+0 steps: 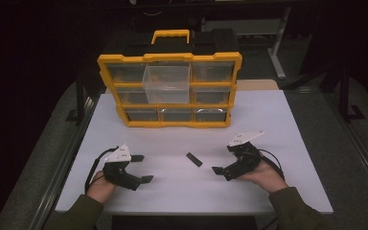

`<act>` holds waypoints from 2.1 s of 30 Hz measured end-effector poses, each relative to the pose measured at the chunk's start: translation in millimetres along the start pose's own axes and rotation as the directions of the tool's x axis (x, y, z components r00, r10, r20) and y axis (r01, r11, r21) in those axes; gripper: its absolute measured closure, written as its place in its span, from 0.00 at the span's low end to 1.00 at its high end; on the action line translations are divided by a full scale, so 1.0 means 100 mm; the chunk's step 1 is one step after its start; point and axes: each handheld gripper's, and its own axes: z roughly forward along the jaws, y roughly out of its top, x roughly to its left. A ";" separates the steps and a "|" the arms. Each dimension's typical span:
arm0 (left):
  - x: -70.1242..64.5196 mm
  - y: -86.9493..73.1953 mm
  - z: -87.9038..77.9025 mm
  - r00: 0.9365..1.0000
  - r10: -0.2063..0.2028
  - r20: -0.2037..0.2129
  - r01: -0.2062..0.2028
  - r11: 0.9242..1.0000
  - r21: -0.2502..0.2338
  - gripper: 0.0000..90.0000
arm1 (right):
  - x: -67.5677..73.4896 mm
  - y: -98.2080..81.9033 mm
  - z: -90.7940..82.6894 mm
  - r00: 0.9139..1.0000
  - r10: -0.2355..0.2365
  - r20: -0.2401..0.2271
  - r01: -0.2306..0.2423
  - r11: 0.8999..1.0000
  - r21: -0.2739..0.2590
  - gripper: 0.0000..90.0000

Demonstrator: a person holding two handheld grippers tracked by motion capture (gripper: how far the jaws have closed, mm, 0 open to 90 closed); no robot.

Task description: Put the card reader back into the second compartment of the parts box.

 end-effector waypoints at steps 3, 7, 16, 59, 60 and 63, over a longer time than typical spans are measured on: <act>0.00 0.00 0.00 1.000 0.000 0.000 0.000 1.000 0.000 0.16 | 0.00 0.02 0.01 1.000 0.001 -0.002 -0.001 1.000 0.002 0.00; 0.00 0.00 0.00 1.000 0.000 0.000 0.000 1.000 -0.001 0.16 | 0.00 0.04 0.02 1.000 -0.001 -0.004 0.001 1.000 0.003 0.00; 0.00 0.00 0.00 1.000 0.001 -0.001 -0.001 1.000 -0.001 0.16 | -0.01 0.09 0.04 1.000 0.002 -0.012 -0.002 1.000 0.004 0.00; -0.01 0.00 0.00 1.000 0.006 0.005 -0.006 1.000 -0.005 0.16 | 0.01 0.42 0.17 0.998 -0.028 -0.049 0.028 1.000 0.013 0.00; -0.01 0.00 0.00 1.000 0.006 0.005 -0.006 1.000 -0.005 0.16 | 0.01 0.43 0.18 0.998 -0.028 -0.050 0.029 1.000 0.012 0.00; -0.01 0.00 0.00 1.000 0.004 0.007 -0.004 1.000 -0.006 0.16 | 0.01 0.45 0.19 0.998 -0.033 -0.054 0.033 0.999 0.012 0.00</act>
